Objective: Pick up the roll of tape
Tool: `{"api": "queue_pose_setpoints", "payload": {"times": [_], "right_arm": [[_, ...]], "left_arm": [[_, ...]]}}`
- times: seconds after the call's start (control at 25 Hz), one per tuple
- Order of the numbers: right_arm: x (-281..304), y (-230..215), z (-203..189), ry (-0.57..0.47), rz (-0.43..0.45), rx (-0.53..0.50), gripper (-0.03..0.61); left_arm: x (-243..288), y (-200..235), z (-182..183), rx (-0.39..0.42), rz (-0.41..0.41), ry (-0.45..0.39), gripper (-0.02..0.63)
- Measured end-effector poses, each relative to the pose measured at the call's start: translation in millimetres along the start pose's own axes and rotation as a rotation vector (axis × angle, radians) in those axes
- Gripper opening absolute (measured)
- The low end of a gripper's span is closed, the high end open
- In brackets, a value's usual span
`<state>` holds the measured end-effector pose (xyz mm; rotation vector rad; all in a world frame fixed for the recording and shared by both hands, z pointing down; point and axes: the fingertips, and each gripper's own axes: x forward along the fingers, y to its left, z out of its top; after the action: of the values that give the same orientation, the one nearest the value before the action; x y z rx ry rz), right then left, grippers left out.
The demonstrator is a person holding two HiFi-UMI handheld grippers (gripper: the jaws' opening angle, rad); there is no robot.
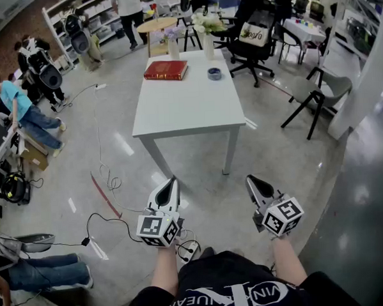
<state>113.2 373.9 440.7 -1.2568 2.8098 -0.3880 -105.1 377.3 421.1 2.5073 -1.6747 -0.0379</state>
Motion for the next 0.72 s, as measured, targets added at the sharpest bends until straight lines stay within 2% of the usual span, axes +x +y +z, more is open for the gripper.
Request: {"api": "queue_pose_setpoints", "payload": {"times": [0.52,0.72], "right_arm": [[22.5,9.7,-1.0,-0.002,-0.026,-0.004,0.008],[24.5,5.4,-5.9,-0.047,-0.085,0.077,0.008]], "left_arm": [[10.3,26.9,5.1,-0.023,-0.029,-0.005,0.002],[16.2,31.8,-11.4,-0.028,-0.067,0.025,0.002]]}}
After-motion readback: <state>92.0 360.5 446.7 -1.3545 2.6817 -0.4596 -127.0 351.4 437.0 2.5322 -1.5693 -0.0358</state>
